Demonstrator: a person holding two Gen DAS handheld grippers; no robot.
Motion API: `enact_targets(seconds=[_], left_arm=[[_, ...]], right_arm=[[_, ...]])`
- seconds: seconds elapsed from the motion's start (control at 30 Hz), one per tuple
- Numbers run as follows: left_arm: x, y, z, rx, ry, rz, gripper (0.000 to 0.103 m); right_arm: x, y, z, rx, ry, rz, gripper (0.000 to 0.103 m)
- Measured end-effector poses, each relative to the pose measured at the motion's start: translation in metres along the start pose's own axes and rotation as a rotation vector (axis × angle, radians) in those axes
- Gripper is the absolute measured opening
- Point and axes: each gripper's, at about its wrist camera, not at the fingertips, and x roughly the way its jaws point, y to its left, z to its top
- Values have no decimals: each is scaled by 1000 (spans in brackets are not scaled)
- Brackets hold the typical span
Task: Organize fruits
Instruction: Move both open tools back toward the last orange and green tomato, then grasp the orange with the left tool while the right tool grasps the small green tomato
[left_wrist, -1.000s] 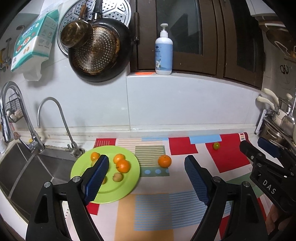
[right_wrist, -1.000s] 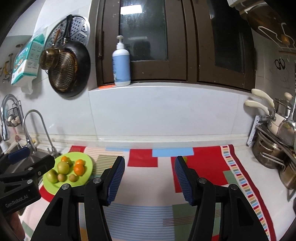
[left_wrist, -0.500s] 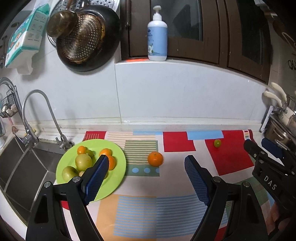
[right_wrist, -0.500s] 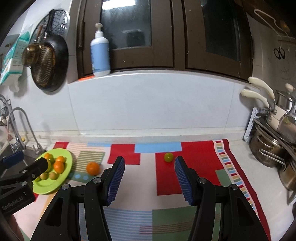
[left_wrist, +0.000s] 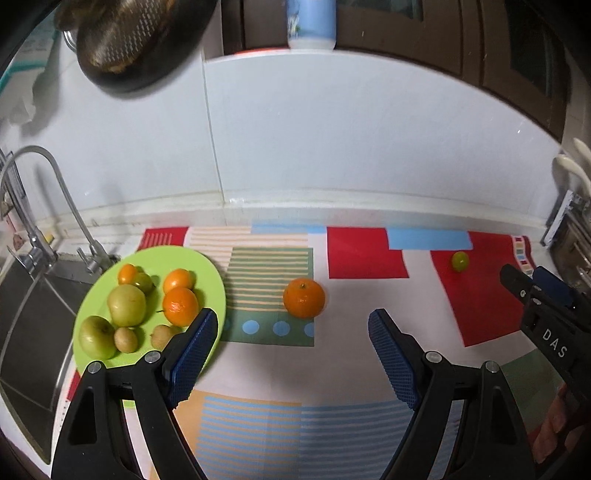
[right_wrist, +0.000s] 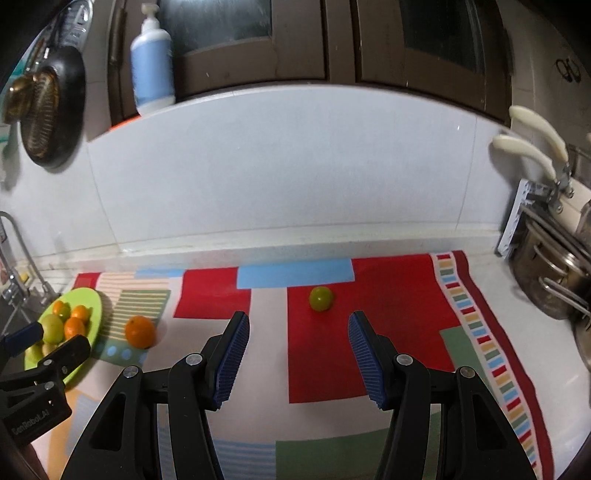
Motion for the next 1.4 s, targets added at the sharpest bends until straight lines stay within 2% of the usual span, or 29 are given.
enact_targets(seconds=[0.4,0.57,0.67,0.93,1.23,1.4], left_arm=[[63,-5,-1,6,88,27,83],[78,-11,5,11,92,34,81],[86,-14,8,25,89,59,76],[99,-17,11,27,129,60,63],[102,-17,13,28,144,41,46],[100,-20,12,53,134,32,42]], right_arm=[[70,-6,-3,15,113,-12,57],[95,-10,1,19,155,-19,57],[108,-14,5,26,172,-28,57],[135,-17,13,14,201,-67,56],[150,-10,16,-15,224,-55,34],[153,-8,14,-9,234,-42,29]])
